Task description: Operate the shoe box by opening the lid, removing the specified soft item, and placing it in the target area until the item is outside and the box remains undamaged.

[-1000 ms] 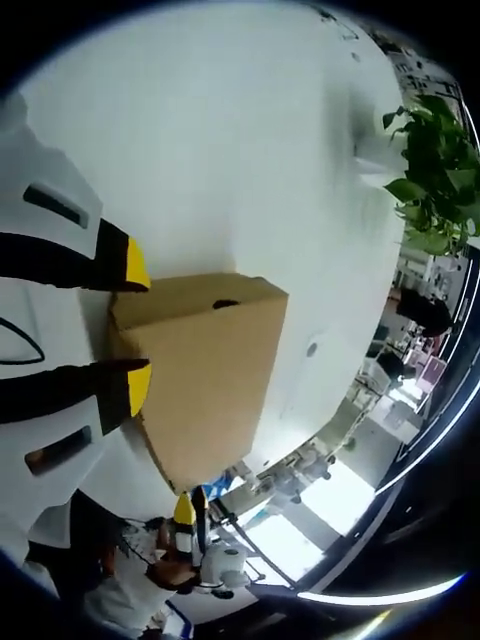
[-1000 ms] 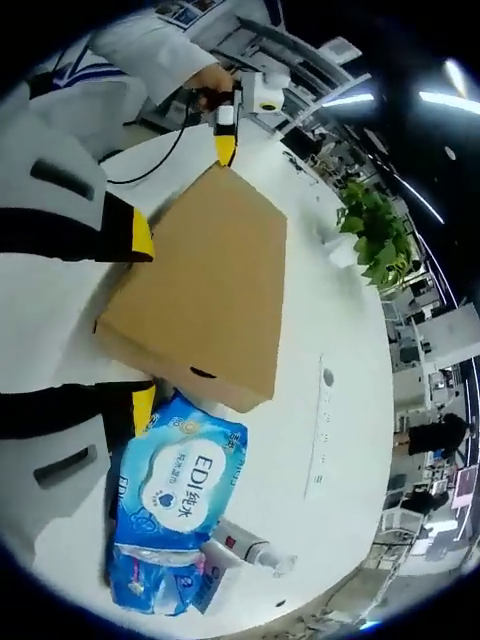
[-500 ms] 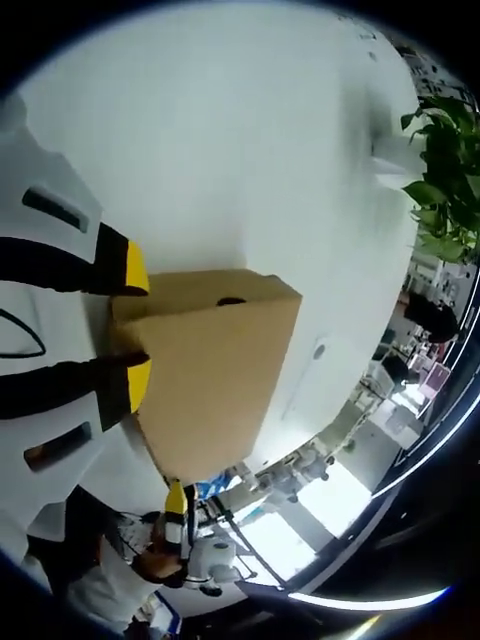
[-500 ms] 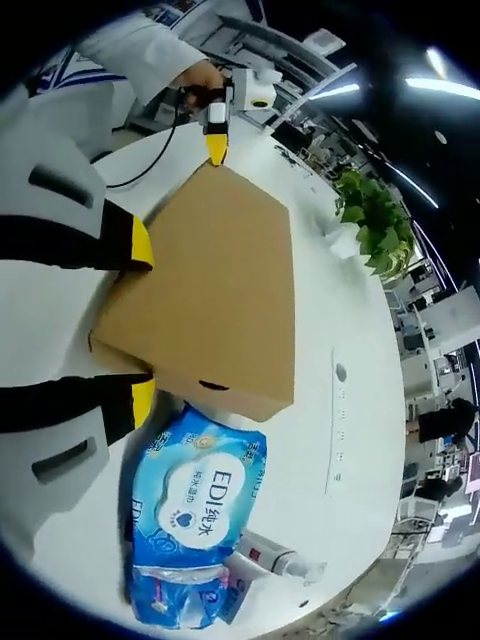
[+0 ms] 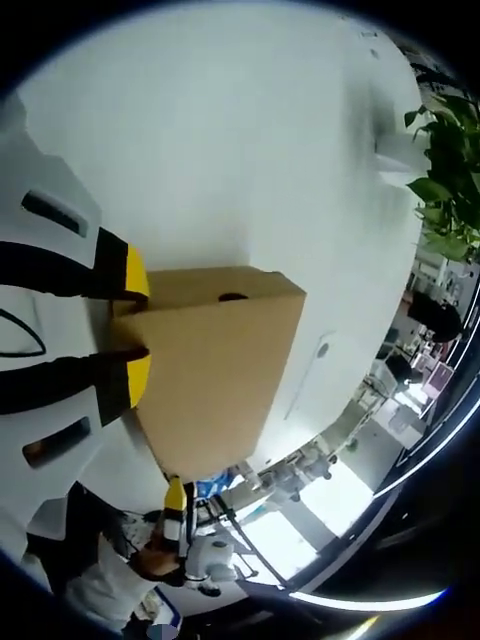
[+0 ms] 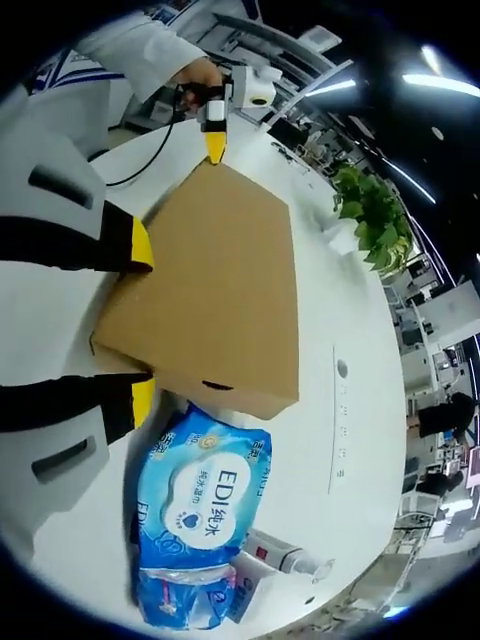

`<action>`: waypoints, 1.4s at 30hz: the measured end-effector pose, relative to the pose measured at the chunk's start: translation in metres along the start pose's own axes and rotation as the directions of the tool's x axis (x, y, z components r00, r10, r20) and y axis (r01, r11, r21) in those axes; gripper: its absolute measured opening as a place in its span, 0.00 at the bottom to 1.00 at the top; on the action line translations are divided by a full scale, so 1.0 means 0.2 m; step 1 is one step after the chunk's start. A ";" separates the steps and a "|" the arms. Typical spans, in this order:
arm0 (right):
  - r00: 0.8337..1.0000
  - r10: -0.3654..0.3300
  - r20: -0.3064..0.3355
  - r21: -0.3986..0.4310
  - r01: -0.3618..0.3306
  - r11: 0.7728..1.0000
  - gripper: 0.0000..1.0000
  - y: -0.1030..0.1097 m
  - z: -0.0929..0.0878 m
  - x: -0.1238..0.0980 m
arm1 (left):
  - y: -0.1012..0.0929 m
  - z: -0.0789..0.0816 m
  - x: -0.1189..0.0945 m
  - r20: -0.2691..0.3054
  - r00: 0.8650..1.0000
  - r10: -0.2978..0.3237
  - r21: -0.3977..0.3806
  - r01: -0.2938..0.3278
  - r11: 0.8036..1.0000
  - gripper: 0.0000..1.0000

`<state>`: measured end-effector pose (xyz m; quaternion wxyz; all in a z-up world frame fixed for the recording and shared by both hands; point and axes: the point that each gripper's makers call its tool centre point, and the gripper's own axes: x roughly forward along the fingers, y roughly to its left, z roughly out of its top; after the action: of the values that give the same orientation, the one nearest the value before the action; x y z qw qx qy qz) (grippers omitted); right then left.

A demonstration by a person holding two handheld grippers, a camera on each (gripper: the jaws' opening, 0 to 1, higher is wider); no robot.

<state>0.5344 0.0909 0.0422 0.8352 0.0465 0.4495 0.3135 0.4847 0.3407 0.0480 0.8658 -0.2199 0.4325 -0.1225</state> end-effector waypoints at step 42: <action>0.999 -0.045 0.016 0.045 0.044 0.998 0.37 -0.12 0.24 0.13 | 0.03 0.27 0.17 -0.026 0.999 0.042 0.050 -0.040 0.998 0.18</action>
<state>0.5941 0.0963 0.0431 0.8445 0.0579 0.4500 0.2845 0.5486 0.3464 0.0503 0.8674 -0.1878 0.4454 -0.1183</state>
